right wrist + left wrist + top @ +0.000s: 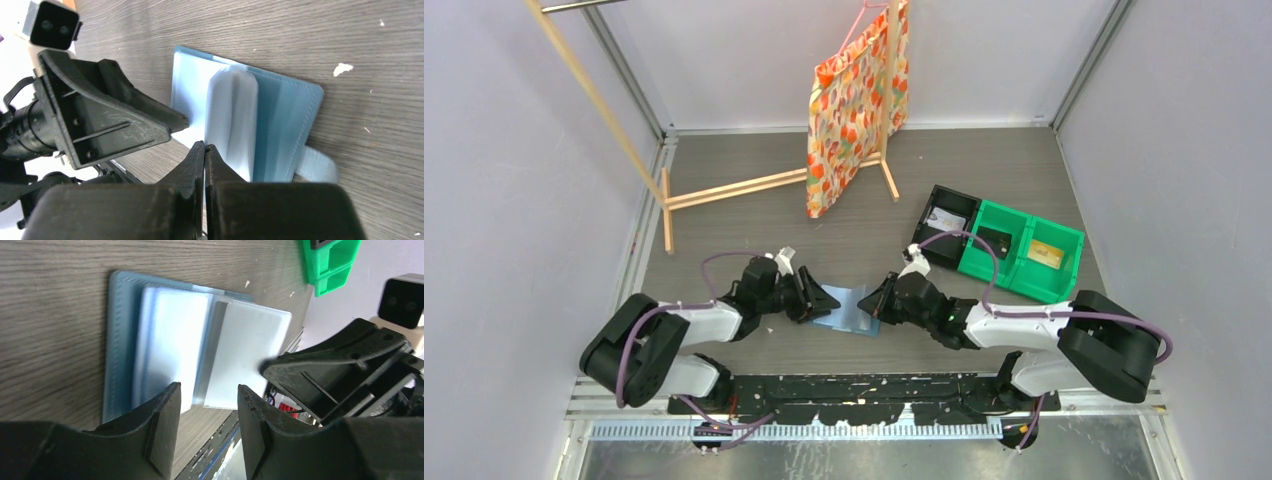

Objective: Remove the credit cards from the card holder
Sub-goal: Remove the credit card from the card holder.

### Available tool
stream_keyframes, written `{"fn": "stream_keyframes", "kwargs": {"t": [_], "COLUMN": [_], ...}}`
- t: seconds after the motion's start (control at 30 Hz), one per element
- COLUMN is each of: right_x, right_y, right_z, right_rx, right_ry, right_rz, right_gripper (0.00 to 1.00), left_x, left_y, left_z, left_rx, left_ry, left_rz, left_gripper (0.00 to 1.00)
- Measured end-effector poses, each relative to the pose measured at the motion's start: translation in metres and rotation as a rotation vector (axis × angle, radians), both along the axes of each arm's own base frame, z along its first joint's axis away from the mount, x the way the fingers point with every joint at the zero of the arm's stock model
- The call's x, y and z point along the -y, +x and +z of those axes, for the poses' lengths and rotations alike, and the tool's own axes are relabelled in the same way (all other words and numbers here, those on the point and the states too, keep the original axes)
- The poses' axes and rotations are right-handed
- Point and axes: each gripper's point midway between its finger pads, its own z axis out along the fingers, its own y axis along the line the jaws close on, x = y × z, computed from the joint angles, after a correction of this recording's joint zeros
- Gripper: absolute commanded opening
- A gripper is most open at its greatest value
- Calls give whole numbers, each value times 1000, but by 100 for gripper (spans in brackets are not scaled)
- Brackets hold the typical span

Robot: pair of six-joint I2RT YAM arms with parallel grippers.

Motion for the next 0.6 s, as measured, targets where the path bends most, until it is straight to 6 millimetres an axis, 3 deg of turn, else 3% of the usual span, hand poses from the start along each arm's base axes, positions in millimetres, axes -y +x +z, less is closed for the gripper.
{"fn": "stream_keyframes", "kwargs": {"t": [0.43,0.6], "right_x": [-4,-3], "right_y": [0,0], "right_z": [-1,-1], "right_rx": [-7,-8], "right_ry": [-40,-61], "right_rz": [27,37], "right_gripper": [1,17], "left_x": [-7,-5], "left_y": [-8,-10], "left_z": [34,32], "left_rx": [68,60], "left_ry": [3,3], "left_rz": [-11,-38], "left_gripper": [52,52]}}
